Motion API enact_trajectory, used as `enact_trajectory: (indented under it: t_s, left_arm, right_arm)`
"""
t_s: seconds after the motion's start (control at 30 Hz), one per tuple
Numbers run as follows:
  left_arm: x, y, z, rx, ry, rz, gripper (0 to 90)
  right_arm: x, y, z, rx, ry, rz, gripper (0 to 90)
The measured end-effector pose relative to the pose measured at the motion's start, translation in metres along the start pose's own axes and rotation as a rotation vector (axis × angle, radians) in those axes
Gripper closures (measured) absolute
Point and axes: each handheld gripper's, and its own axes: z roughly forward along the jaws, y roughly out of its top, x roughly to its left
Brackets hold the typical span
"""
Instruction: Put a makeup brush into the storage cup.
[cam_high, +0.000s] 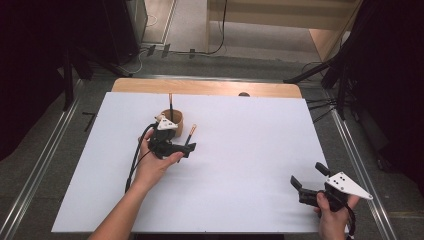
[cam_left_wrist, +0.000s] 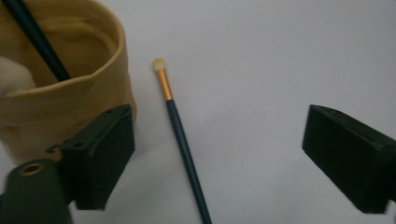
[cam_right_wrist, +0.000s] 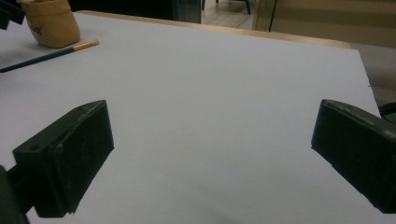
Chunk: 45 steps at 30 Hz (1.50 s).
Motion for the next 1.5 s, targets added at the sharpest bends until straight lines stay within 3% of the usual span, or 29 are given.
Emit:
enact_trajectory:
  t_s: [0.1,0.13,0.2,0.3,0.4,0.5,0.57,0.73,0.87,1.0,1.17,1.3,1.5]
  left_arm:
    - [0.002,0.002,0.006,0.07,0.043,-0.021,27.8]
    - [0.003,0.002,0.007,0.076,0.038,-0.02,33.7]
    - [0.002,0.004,0.01,0.101,0.019,-0.011,44.4]
    - [0.0,0.007,0.015,0.15,0.044,0.025,54.2]
    - [-0.002,0.011,0.021,0.197,0.072,0.059,60.4]
    - [-0.002,0.014,0.026,0.242,0.065,0.038,65.3]
    - [-0.003,0.014,0.03,0.26,0.105,0.054,68.1]
    - [-0.004,0.014,0.038,0.303,0.134,0.07,73.5]
    - [-0.007,0.014,0.041,0.319,0.14,0.08,77.8]
    - [-0.007,0.015,0.041,0.333,0.13,0.057,84.8]
    - [-0.003,0.017,0.041,0.341,0.108,0.025,85.5]
    - [-0.001,0.015,0.04,0.32,0.094,0.013,85.6]
    - [0.002,0.011,0.031,0.26,0.035,-0.033,85.7]
  right_arm:
    - [0.0,0.0,0.0,0.0,0.0,-0.001,0.0]
    - [0.0,0.0,0.0,0.0,0.001,-0.002,0.0]
    - [0.0,0.0,0.0,0.001,0.001,-0.002,0.0]
    - [0.0,0.0,0.0,0.003,-0.002,-0.003,0.0]
    - [0.0,0.0,0.0,0.004,-0.002,-0.005,0.0]
    - [0.0,0.0,0.0,0.004,-0.002,-0.006,0.0]
    - [0.0,0.0,0.0,0.005,-0.002,-0.008,0.0]
    - [-0.001,-0.001,0.0,0.004,-0.003,-0.005,0.0]
    - [0.0,-0.001,0.0,0.006,-0.003,-0.005,0.0]
    - [0.0,-0.001,0.0,0.007,-0.004,-0.008,0.0]
    - [0.001,0.0,0.001,0.009,-0.004,-0.011,0.0]
    - [0.002,0.0,0.001,0.006,-0.002,-0.01,0.0]
    - [0.002,0.001,0.003,0.007,0.001,-0.001,0.0]
